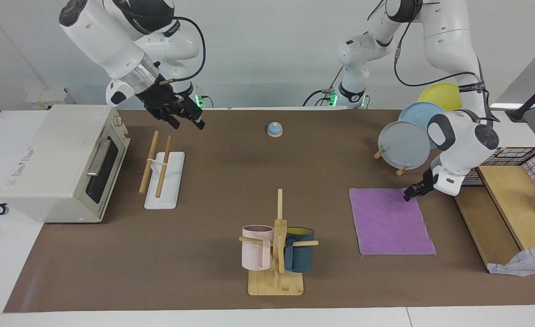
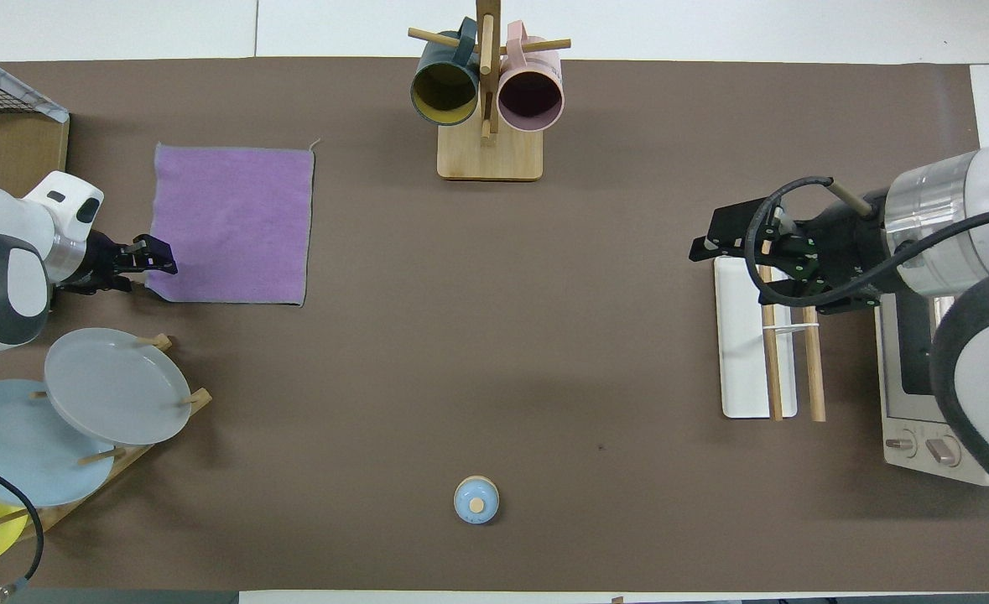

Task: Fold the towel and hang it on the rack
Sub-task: 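Grasp the purple towel edge with the left gripper while the right gripper advances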

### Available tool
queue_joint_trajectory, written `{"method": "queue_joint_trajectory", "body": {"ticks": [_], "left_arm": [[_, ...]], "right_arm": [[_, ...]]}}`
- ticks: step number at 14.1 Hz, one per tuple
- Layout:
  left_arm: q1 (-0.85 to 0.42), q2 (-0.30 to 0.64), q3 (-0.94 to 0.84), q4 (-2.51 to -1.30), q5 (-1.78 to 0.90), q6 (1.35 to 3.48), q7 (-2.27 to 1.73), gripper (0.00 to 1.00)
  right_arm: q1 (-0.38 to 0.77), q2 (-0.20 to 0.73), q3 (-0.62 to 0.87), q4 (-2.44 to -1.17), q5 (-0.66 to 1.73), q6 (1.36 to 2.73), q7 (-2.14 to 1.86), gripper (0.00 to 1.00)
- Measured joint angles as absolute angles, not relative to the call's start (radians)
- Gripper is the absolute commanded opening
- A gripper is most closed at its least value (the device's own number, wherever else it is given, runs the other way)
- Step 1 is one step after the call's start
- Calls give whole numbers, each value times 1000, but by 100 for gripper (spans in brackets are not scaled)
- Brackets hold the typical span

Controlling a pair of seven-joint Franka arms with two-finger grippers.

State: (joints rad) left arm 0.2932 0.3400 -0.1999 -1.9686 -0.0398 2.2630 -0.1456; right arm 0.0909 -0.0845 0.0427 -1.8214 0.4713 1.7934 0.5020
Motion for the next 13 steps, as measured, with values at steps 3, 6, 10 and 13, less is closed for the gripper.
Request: {"method": "queue_joint_trajectory", "body": {"ticks": [3,6,10,13], "left_arm": [[293,339,-201,-1975,-39,2261,-162,40],[295,335,-197,-1976,-39,2254,-164,11],[295,332,-202,-1976,-42,2240,-164,0],[293,332,-204,-1975,-42,2236,-164,0]], "right_arm": [[135,-118,43,-1900,549,1865,631,100],[169,-125,44,-1921,629,1937,746,100],[229,-125,44,-1968,708,2067,780,100],[305,-118,45,-1998,717,2181,865,100]]}}
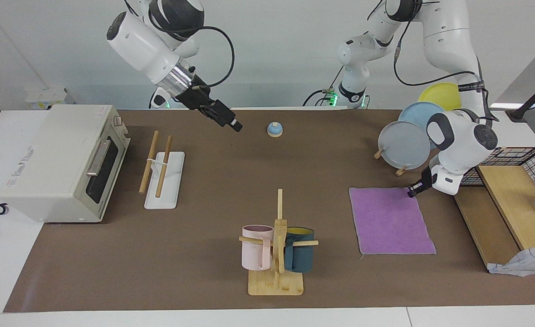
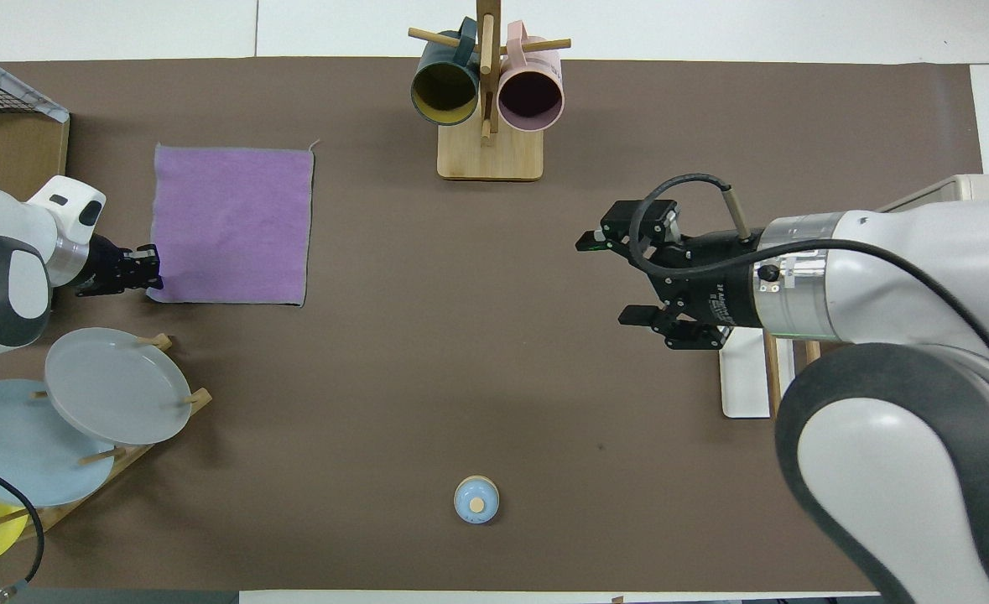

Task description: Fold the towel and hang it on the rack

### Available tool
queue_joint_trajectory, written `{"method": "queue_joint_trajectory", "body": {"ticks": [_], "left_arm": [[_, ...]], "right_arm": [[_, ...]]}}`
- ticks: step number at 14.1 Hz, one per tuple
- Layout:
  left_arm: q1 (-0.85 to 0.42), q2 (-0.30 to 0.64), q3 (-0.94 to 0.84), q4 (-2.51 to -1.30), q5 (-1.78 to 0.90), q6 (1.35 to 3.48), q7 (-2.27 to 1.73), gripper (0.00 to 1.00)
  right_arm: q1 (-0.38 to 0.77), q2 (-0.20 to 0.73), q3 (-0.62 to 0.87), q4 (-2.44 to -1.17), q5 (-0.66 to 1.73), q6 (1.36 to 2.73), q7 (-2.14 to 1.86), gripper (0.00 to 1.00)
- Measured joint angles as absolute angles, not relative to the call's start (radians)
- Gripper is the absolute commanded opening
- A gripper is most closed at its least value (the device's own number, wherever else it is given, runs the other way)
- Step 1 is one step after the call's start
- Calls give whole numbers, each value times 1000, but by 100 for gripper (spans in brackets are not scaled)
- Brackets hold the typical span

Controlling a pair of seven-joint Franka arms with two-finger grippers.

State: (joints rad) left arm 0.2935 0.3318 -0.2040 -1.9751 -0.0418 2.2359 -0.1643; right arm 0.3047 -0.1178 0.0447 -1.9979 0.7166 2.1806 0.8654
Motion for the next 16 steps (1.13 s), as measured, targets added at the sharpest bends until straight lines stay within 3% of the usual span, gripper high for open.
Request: {"method": "queue_joint_trajectory", "body": {"ticks": [4,9,12,16], "left_arm": [[245,299,-219,-1911,37,2137,-120,0],[-1,196,-227,-1931,116,2082,-117,0],[-122,208,-228,-2026,141,2204,-247,0],[-177,271,-227,-2030,267,2282,-430,0]], "right_arm": [[384,-78,46,-2010,718,2304,915,100],[457,-28,46,-2012,764,2451,982,100],[495,-8,46,-2012,784,2515,994,100],[499,2,44,-2011,786,2527,994,100]]}}
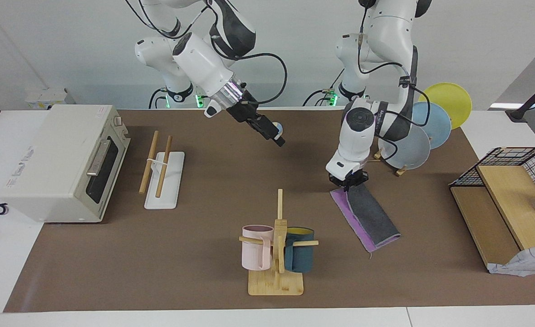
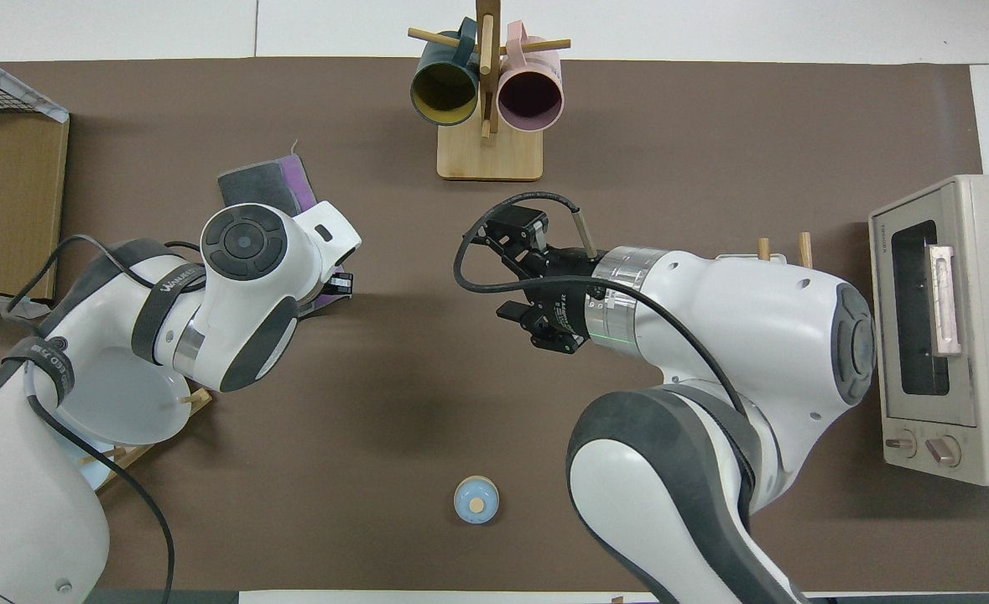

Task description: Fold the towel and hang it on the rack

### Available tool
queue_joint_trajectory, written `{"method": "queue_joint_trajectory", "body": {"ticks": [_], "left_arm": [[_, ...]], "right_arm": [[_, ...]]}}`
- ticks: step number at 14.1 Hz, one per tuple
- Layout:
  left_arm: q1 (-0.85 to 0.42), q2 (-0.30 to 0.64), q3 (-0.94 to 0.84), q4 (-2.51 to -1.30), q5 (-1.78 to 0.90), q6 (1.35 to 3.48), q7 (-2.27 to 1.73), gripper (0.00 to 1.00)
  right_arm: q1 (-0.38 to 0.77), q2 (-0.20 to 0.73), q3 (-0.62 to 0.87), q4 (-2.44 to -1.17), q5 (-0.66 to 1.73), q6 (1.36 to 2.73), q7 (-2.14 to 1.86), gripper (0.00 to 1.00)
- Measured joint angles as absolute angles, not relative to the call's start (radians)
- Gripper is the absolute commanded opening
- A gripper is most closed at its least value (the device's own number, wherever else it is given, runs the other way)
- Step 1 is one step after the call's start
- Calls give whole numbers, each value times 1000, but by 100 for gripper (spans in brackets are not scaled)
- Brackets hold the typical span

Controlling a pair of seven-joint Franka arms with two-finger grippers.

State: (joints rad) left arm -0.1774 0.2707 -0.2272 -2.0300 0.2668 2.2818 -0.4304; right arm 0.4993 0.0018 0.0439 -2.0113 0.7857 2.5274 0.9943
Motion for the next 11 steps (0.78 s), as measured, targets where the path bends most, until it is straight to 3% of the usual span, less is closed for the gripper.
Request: {"method": "queue_joint_trajectory", "body": {"ticks": [1,2,3,6,11], "left_arm": [[-177,276,-225,-2025,269,2283,-438,0],[-177,277,-222,-2021,269,2283,-445,40],[-177,277,-221,-2019,269,2284,-457,99],[-168,271,-218,-2012,238,2277,-489,100],[17,200,-208,-2019,-108,2252,-245,100]], "right_arm": [[499,2,44,-2011,786,2527,994,100],[499,2,44,-2011,786,2527,994,100],[499,2,44,-2011,786,2527,994,100],[499,2,44,-2011,786,2527,994,100],[509,2,45,-2011,786,2527,1004,100]]}}
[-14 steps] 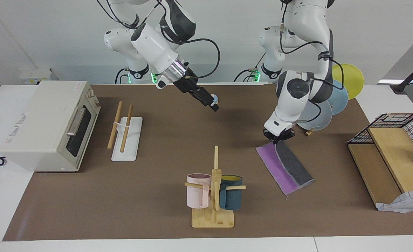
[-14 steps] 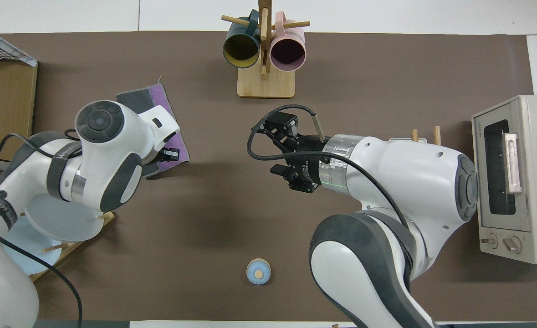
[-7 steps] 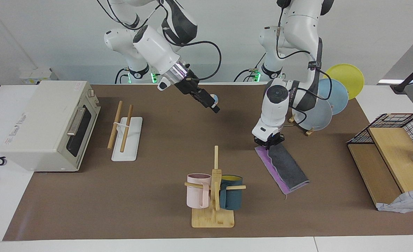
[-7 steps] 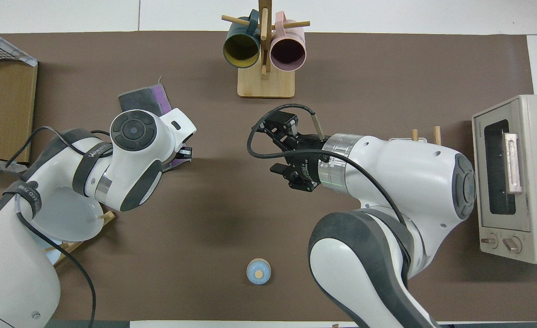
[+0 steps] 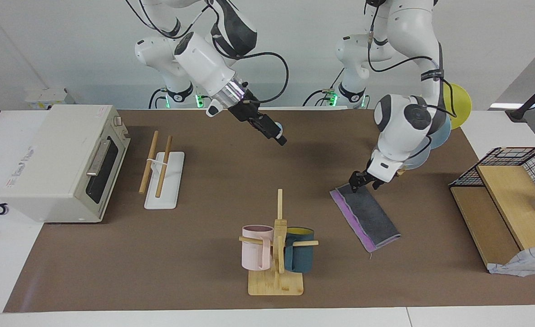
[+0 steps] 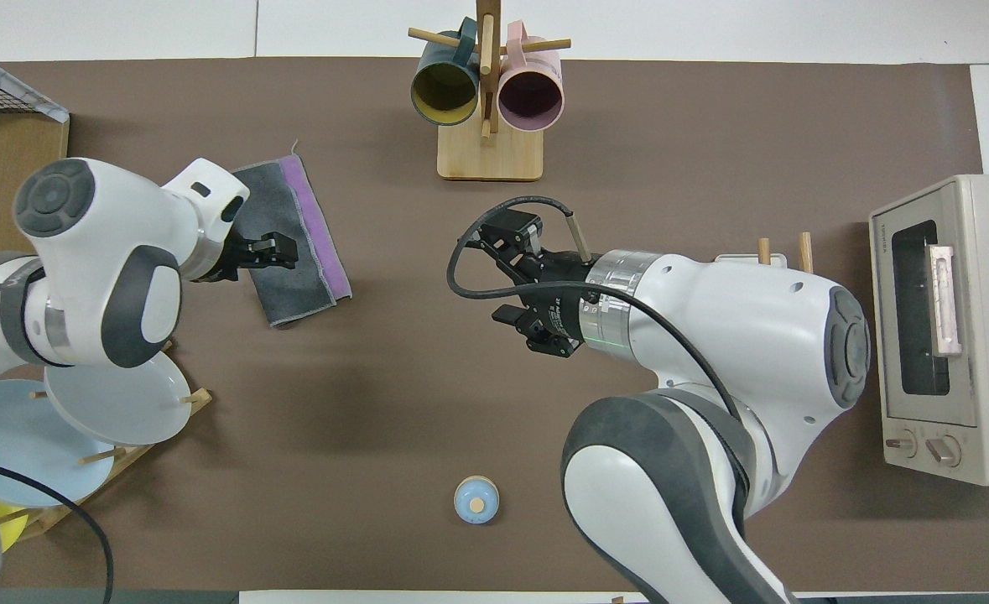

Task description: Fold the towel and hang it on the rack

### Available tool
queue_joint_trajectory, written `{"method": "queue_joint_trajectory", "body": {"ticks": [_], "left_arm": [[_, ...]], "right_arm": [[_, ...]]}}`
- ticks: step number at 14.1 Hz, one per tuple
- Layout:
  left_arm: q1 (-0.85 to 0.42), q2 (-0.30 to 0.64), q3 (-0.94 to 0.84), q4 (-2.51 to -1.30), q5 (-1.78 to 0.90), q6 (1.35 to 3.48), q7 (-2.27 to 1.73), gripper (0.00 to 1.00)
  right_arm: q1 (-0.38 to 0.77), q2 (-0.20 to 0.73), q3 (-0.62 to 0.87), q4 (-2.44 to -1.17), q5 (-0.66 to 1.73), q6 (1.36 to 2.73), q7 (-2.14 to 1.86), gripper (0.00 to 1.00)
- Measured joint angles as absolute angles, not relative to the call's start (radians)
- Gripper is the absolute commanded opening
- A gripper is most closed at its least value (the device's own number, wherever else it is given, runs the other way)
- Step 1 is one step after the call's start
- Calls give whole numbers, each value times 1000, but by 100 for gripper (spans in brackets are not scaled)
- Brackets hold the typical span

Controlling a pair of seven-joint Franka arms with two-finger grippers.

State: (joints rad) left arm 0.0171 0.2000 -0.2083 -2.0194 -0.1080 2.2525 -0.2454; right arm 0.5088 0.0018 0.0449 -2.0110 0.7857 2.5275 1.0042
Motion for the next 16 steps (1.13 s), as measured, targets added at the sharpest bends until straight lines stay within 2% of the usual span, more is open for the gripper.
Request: {"method": "queue_joint_trajectory", "body": {"ticks": [3,6,8,10,12,13,15,16], "left_arm": [[61,199,-208,-2118,-261,2392,-168,100],[57,207,-218,-2203,-320,2488,-156,86],[57,208,-218,-2210,-324,2490,-156,60],[57,208,-218,-2210,-361,2490,-156,48],[55,209,-221,-2213,-380,2490,-156,42],[55,208,-221,-2214,-381,2491,-156,32],[55,208,-221,-2214,-382,2491,-156,5],[55,208,-221,-2214,-382,2491,-156,0]], "right_arm": [[521,2,45,-2011,786,2527,1015,100],[525,2,45,-2011,786,2527,1016,100],[525,2,45,-2011,786,2527,1023,100],[525,2,45,-2011,786,2527,1049,100],[525,2,45,-2011,786,2527,1055,100],[525,2,45,-2011,786,2527,1055,100],[525,2,45,-2011,786,2527,1056,100],[525,2,45,-2011,786,2527,1056,100]]}}
